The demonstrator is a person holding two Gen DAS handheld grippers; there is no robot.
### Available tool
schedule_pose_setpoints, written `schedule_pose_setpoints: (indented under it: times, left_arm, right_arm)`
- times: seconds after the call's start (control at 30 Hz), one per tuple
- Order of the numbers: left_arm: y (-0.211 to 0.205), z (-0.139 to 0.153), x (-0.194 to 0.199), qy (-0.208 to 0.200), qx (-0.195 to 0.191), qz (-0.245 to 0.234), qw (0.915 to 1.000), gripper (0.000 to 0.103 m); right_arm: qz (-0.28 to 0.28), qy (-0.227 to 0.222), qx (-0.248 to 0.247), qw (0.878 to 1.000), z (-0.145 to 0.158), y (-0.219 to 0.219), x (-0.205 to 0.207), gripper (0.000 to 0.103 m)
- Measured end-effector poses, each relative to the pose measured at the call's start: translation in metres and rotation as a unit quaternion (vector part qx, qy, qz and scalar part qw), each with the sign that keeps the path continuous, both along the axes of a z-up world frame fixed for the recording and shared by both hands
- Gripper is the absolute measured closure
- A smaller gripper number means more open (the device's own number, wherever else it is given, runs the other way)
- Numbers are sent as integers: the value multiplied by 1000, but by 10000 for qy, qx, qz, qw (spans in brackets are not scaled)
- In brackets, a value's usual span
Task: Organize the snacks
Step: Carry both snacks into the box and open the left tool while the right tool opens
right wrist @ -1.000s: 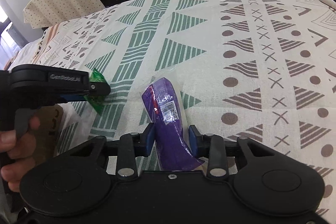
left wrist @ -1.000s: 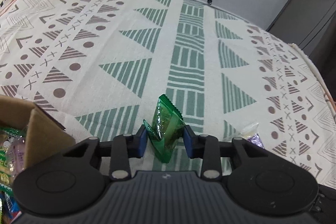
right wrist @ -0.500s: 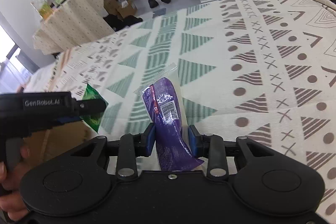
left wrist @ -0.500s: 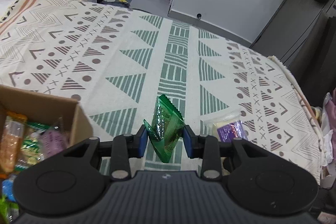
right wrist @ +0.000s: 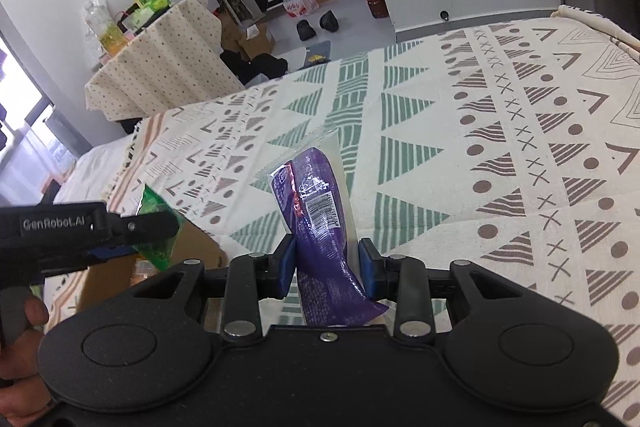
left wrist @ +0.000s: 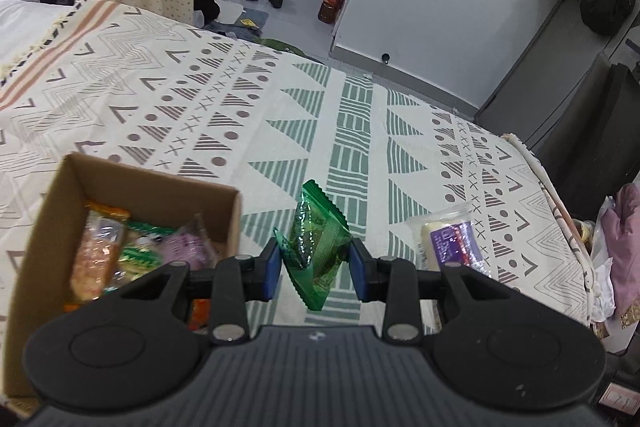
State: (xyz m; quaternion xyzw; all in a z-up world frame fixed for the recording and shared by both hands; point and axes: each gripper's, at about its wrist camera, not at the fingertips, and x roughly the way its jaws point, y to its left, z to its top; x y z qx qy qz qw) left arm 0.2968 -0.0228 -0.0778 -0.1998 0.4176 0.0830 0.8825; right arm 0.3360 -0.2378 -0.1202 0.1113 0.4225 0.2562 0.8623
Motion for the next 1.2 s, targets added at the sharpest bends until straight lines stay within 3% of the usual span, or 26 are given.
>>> schedule_pose_setpoints:
  times: [0.63, 1.03, 1.2]
  left_arm:
    - [60, 27, -75, 33, 9, 456, 9990, 68]
    - [88, 13, -98, 324, -128, 650, 9973, 66]
    - [101, 7, -103, 522, -219, 721, 9958, 55]
  right_arm:
    - [197, -375, -5, 9991, 37, 42, -50, 70]
    - [481, -285, 30, 9984, 35, 82, -78, 70]
    - [643, -290, -4, 9975, 35, 100, -86, 70]
